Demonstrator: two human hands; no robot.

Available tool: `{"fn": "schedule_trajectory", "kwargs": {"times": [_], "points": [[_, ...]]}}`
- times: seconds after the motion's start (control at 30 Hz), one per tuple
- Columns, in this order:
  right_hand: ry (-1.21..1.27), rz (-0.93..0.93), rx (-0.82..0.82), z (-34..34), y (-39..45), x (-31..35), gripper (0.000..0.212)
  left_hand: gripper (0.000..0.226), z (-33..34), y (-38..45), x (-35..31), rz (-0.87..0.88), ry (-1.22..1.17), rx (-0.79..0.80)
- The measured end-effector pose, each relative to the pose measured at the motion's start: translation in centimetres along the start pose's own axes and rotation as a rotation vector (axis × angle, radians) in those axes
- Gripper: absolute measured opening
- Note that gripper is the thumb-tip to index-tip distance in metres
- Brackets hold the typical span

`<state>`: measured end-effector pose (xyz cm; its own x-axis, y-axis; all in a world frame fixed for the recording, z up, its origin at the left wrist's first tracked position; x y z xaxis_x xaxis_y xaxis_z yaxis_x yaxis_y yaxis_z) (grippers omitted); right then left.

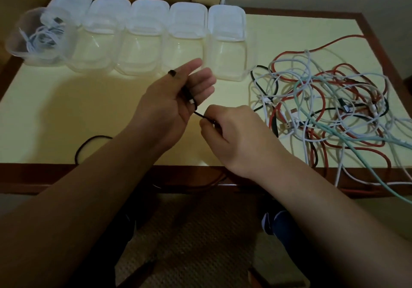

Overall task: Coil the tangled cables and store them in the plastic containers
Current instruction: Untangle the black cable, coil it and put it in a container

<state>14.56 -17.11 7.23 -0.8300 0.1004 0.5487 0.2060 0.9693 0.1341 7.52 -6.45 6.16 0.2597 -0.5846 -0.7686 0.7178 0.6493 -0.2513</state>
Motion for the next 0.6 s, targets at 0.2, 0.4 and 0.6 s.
{"fn": "schedule_trajectory", "kwargs": {"times": [0.2, 0.4, 0.6], "points": [[0.084, 0.030, -0.140, -1.2, 0.0, 0.7, 0.016, 0.029, 0.0, -0.6, -1.4, 0.221, 0.371, 0.063], [0.308, -0.026, -0.209, -1.7, -0.2, 1.1, 0.013, 0.029, -1.3, -0.4, -2.2, 0.257, 0.568, 0.052], [0.281, -0.128, -0.392, -3.6, 0.0, 1.0, 0.009, 0.044, -0.7, -0.5, 0.1, -0.051, 0.781, 0.293]]}}
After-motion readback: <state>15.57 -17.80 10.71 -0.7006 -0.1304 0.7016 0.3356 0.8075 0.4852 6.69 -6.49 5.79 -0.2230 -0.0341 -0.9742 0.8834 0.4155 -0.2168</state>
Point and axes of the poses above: each hand's wrist, its own y-axis towards the middle knuckle, its own z-axis out of the palm, x = y × z, the point moved 6 cm from there along y, towards the middle knuckle, and after that the axes turned 5 degrees about -z, right-handed, at the moved point
